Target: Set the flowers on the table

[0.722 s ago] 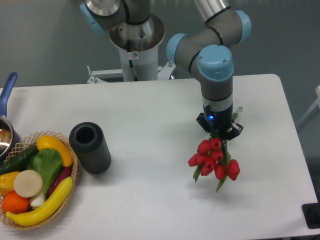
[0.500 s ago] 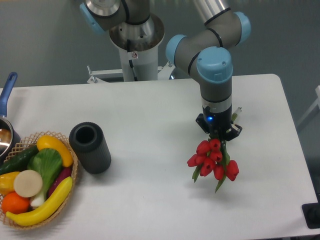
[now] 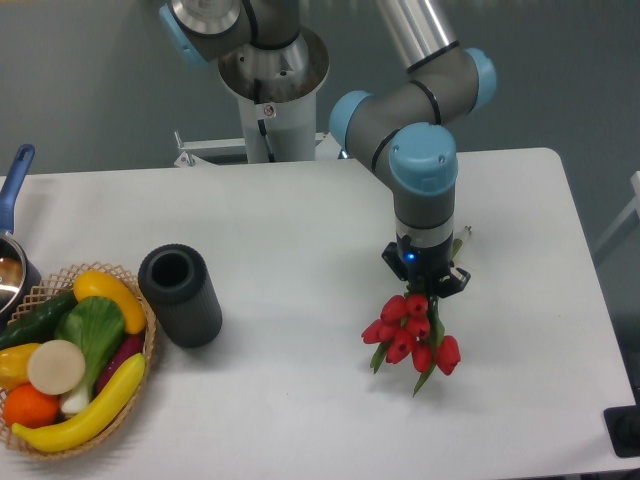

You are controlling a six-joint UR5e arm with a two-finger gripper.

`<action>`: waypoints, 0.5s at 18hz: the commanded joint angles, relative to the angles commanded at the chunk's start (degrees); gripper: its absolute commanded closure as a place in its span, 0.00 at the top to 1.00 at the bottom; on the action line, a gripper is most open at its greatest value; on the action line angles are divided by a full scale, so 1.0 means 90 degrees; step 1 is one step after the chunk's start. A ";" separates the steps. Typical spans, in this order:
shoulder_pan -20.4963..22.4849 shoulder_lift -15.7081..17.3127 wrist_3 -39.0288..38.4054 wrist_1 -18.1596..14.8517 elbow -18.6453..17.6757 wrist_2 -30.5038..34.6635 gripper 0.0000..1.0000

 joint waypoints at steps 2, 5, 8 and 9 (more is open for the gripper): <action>-0.0010 -0.0049 -0.0010 0.0029 0.0010 -0.0107 1.00; 0.0010 0.0009 -0.0058 0.0029 0.0020 -0.0469 1.00; 0.0029 0.0272 -0.0088 0.0020 0.0020 -0.0420 1.00; 0.0097 0.0408 -0.0088 0.0020 -0.0019 -0.0401 1.00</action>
